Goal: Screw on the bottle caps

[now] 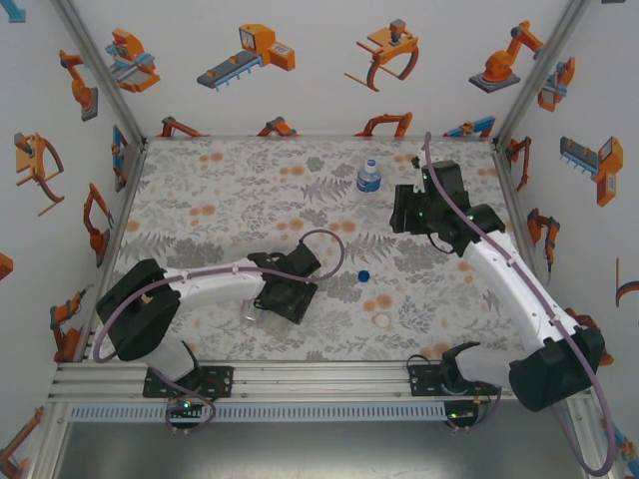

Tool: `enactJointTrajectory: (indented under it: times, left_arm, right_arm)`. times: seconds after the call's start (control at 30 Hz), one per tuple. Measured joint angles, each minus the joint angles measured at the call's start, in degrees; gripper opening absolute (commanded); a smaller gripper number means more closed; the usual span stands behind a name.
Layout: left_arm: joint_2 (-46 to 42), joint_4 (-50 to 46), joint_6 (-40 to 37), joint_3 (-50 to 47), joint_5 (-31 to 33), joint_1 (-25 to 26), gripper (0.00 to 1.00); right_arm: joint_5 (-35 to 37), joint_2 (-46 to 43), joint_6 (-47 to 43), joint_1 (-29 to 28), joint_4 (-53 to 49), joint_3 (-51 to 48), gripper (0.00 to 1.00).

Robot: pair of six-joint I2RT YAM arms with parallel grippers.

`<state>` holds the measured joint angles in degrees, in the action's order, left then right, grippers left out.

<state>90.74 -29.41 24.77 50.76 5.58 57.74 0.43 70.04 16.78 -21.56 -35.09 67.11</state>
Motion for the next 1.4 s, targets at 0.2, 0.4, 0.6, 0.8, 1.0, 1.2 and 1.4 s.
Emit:
enactJointTrajectory:
  times: [0.2, 0.4, 0.6, 0.8, 1.0, 1.2, 1.4]
  left_arm:
    - [-0.57, 0.31, -0.26, 0.0, 0.39, 0.0, 0.31]
    - [-6.32, 0.13, -2.45, 0.09, 1.03, -0.13, 0.14]
    - [-14.14, 0.04, -5.14, 1.18, -0.11, -3.19, 0.0]
    - [-22.77, 1.29, -7.96, 1.14, -4.98, -8.96, 0.0]
    - [-31.04, 7.78, -11.34, -1.97, -10.4, -10.91, 0.0]
    - [-35.26, 15.41, -14.1, -5.75, -13.2, -11.06, 0.0]
    - [-36.5, 24.63, -16.98, -8.74, -14.64, -11.32, 0.0]
  right_arm:
    - [-0.02, 0.0, -0.02, 0.0, -0.04, 0.0, 0.57]
    - [-0.7, -1.03, -0.37, 0.0, -0.24, -0.15, 0.71]
    - [-1.77, -3.13, -0.96, 0.0, -0.28, -1.7, 0.86]
    - [-4.11, -5.35, -1.22, 0.0, -0.7, -4.81, 0.99]
    - [-6.64, -10.16, 0.37, 0.02, -2.19, -8.37, 0.9]
    - [-7.5, -12.46, 7.08, -0.2, -5.6, -12.33, 0.76]
    - [-5.84, -15.43, 14.8, -6.84, -9.42, -19.74, 0.69]
